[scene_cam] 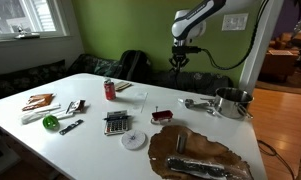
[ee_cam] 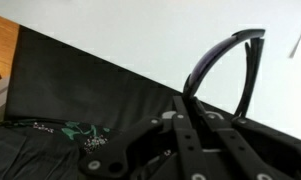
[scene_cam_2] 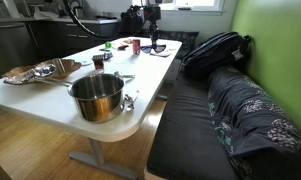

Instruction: Put the black pair of sunglasses inside the silver pot

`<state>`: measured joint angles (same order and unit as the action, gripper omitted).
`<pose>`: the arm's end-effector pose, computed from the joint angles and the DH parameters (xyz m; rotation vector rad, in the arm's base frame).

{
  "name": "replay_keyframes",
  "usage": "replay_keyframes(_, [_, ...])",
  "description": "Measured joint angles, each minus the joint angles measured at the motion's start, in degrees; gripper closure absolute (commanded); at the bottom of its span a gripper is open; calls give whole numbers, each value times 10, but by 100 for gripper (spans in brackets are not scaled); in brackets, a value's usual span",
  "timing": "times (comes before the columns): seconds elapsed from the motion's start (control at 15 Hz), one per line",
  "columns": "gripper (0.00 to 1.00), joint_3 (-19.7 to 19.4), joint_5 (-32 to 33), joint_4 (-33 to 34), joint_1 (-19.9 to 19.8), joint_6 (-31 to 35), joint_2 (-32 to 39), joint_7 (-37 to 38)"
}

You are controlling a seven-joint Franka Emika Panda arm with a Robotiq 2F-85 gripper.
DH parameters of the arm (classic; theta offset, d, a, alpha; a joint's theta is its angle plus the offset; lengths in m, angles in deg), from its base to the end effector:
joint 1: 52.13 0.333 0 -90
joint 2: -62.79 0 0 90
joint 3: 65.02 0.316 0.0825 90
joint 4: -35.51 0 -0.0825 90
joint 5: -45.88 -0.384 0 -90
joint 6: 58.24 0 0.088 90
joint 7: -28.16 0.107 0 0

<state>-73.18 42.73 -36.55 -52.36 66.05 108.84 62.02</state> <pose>0.7573 -0.0805 0.2918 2.9121 -1.0908 0.1933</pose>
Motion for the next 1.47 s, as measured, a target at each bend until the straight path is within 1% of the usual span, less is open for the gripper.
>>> replay_keyframes(0.2, [98,-16,32,-78,20,-47,-79,5])
replay_keyframes(0.27, [91,-23,51,-104,29,-54,-102,16])
replay_keyframes(0.33, [91,-31,72,-131,38,-55,-124,32])
replay_keyframes(0.47, [91,-40,91,-173,49,-55,-160,49])
replay_keyframes(0.67, [91,-42,94,-194,53,-55,-176,53])
replay_keyframes(0.73, [98,-42,94,-196,53,-55,-176,53])
replay_keyframes(0.93, [98,-40,104,-197,52,-55,-176,54])
replay_keyframes(1.0, [98,-41,123,-197,53,-66,-177,58])
replay_keyframes(1.2, [98,-42,187,-227,58,-145,-197,63])
replay_keyframes(1.33, [98,-40,214,-276,58,-194,-229,62])
replay_keyframes(1.47, [98,-36,225,-337,58,-227,-266,61])
